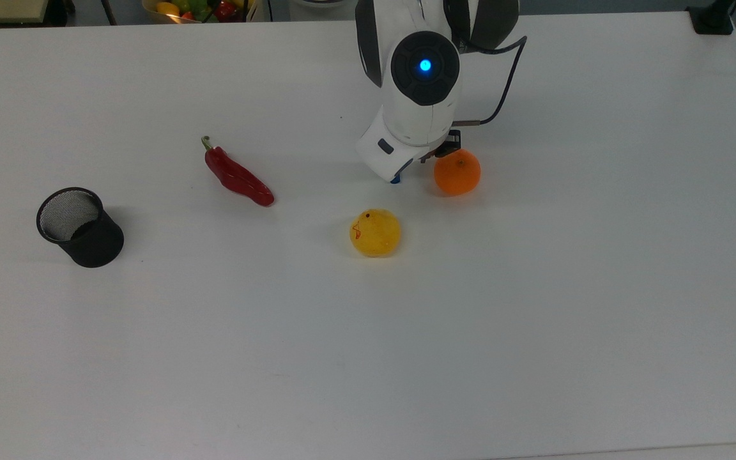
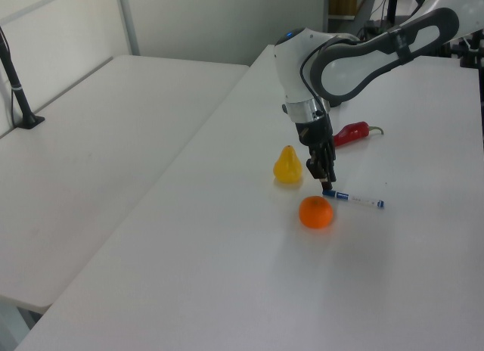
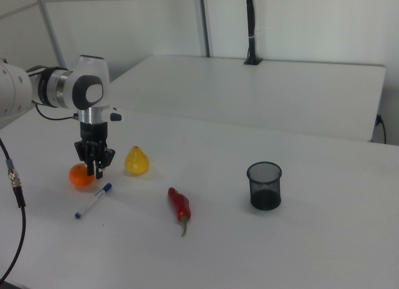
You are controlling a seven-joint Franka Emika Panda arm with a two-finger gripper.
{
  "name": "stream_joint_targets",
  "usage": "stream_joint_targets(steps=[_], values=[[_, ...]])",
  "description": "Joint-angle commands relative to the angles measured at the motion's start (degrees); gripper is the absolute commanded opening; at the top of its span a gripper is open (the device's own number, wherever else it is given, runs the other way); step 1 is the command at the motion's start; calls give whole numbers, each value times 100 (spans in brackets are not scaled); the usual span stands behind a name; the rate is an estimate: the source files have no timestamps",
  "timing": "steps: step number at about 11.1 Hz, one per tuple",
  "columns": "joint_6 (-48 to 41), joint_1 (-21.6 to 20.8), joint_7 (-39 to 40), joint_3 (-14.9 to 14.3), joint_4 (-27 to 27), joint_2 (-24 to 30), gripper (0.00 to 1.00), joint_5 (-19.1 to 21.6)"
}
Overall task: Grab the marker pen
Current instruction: 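Lower the marker onto the table beside the tangerine and release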
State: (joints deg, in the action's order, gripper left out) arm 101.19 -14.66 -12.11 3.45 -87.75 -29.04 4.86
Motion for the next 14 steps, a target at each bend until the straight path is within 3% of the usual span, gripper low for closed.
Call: stream_joint_targets(steps=[1, 4, 5, 12, 14], values=[[50, -81, -152, -55, 4, 65, 43, -99], [-29, 33, -152, -125, 4, 450, 94, -99], [-125, 147, -134, -125, 13, 634, 100, -117], [-793, 982, -90, -116, 4, 1900, 100, -161], [-1065, 1027, -134, -125, 4, 2121, 100, -169]])
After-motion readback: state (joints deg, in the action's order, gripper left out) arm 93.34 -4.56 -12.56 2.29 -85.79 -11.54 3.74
